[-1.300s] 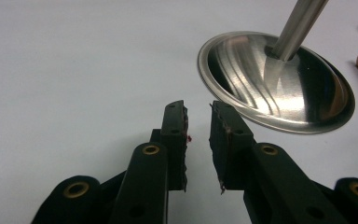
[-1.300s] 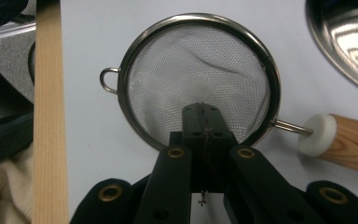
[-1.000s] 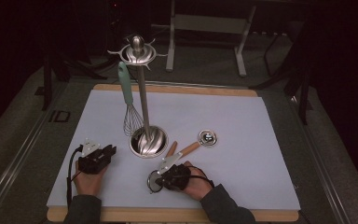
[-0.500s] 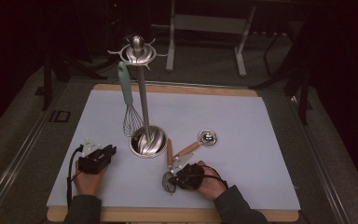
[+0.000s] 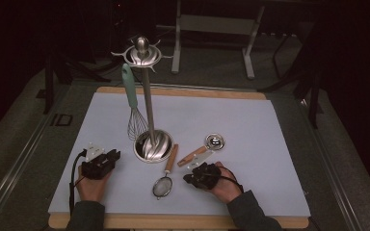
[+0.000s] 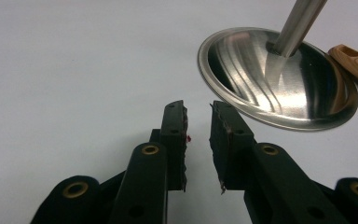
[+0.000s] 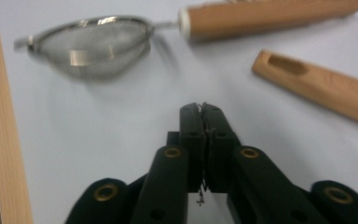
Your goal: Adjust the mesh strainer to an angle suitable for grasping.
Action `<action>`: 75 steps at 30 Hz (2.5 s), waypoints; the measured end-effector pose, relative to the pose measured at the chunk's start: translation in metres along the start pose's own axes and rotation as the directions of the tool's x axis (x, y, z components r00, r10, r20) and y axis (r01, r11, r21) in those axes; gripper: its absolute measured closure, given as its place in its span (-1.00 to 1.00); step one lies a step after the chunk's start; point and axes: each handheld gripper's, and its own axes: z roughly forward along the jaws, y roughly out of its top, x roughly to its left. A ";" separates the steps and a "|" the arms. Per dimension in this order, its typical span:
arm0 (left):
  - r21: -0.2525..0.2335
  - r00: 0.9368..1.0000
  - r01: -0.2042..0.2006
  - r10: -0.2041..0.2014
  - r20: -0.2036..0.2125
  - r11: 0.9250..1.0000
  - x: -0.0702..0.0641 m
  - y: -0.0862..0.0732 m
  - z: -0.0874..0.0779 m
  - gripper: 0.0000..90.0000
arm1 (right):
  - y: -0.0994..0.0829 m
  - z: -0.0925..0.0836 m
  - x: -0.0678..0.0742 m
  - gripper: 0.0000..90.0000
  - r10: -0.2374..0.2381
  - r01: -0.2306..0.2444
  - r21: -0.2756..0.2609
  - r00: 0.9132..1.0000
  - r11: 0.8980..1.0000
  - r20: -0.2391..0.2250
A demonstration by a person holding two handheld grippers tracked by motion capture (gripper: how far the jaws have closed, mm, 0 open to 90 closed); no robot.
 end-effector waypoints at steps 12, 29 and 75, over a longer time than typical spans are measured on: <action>0.000 1.000 0.001 -0.001 0.001 1.000 0.000 0.000 0.000 0.66 | 0.028 0.013 -0.009 0.09 0.199 -0.197 -0.098 0.980 0.975 0.010; 0.003 1.000 0.001 -0.001 0.000 1.000 0.000 0.000 0.000 0.66 | 0.054 0.049 -0.013 -0.44 0.344 -0.345 -0.011 0.934 0.939 0.095; 0.004 1.000 0.002 -0.002 -0.002 1.000 0.000 0.000 0.000 0.62 | 0.042 0.019 -0.021 0.32 0.130 -0.096 0.300 0.987 0.949 -0.097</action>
